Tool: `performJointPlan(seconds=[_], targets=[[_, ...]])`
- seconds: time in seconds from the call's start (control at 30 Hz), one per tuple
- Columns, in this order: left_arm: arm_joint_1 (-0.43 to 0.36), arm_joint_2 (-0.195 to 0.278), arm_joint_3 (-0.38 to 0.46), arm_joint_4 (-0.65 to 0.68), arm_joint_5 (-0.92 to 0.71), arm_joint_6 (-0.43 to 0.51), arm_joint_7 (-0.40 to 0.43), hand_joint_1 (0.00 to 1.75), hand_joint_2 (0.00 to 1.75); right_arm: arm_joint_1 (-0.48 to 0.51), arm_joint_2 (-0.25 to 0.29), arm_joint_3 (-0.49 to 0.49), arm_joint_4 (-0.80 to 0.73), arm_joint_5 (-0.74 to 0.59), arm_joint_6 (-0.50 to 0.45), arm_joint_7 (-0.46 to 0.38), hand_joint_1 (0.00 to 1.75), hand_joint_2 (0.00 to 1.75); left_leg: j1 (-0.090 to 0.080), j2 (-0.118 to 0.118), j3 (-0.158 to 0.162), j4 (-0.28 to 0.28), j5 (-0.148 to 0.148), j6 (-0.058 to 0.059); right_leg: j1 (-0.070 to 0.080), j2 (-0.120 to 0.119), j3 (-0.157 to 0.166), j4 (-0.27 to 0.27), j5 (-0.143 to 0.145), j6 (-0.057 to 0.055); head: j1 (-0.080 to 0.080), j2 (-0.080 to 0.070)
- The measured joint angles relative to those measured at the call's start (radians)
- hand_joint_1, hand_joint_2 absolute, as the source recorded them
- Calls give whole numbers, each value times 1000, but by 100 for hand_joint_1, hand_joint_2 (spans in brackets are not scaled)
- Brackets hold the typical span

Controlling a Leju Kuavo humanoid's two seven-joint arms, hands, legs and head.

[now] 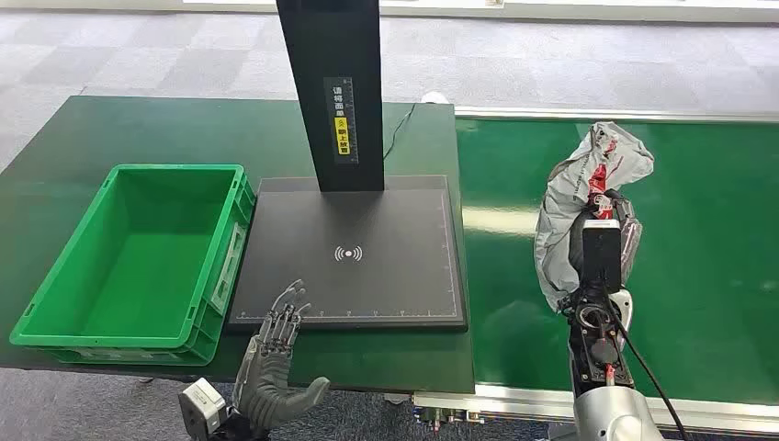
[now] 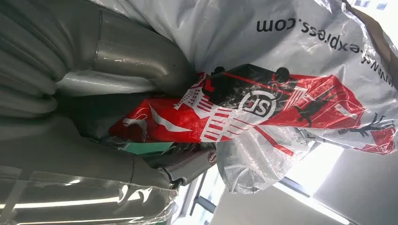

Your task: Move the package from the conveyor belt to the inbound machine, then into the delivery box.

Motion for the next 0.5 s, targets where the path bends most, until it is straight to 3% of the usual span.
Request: performJointPlan(seconds=[0.27, 0.33, 0.5], targets=[[-6, 0, 0, 4, 0, -2, -1, 0, 175, 9, 8, 35, -41, -56, 54, 0, 175, 175, 0, 0, -1, 0, 0, 0, 0, 0, 0, 0, 0, 0, 0, 0], [-13, 0, -2, 10, -1, -5, -2, 0, 175, 10, 18, 72, -63, -121, 145, 0, 175, 175, 0, 1, -2, 0, 0, 0, 0, 1, -1, 0, 0, 0, 0, 0], [-54, 0, -15, 42, -10, -13, -5, 0, 175, -40, 87, 180, -41, -257, 473, 0, 175, 175, 1, 5, -2, 0, 1, -1, 1, 6, -4, 1, 2, -2, 0, 0]])
